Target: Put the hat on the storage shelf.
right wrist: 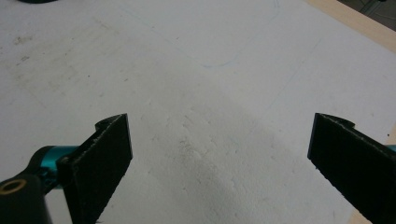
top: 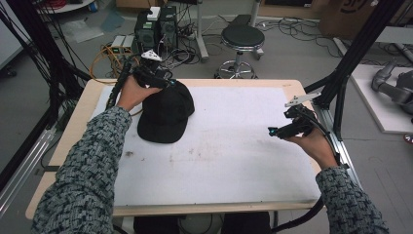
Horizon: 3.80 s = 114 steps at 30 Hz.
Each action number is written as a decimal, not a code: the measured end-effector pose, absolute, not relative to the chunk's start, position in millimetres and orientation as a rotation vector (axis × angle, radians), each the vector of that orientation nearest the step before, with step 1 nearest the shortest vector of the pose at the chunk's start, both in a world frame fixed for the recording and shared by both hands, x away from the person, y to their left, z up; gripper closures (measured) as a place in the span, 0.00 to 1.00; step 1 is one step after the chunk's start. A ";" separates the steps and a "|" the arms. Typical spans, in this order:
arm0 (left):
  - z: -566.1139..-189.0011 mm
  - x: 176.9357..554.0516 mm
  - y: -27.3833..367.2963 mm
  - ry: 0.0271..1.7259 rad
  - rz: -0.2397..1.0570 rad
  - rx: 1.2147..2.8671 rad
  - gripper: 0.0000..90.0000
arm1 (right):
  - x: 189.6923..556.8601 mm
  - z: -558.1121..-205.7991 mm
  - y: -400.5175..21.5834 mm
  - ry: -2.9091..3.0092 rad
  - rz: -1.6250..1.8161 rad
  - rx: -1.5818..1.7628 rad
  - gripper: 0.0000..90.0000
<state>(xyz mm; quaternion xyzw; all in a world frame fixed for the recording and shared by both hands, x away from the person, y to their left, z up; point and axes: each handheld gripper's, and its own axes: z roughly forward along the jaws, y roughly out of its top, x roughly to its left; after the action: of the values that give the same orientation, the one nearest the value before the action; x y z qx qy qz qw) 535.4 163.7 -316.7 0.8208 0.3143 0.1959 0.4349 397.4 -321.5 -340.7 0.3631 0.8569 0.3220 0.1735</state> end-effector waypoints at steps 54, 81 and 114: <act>-348.4 559.7 147.5 0.914 0.528 2.114 0.80 | 394.8 -336.8 -323.6 2.428 0.963 0.999 0.07; -307.3 537.2 157.1 0.821 0.565 2.046 0.84 | 396.5 -336.2 -319.4 2.435 0.957 0.990 0.07; -207.0 503.9 162.0 0.708 0.700 1.937 0.84 | 390.6 -320.3 -318.1 2.420 0.983 0.970 0.07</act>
<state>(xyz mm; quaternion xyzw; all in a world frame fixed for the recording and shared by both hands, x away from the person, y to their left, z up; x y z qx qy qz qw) 503.9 162.0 -207.0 0.7880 0.2882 0.2848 0.4636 390.6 -318.1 -320.3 0.3428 0.8548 0.3472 0.1767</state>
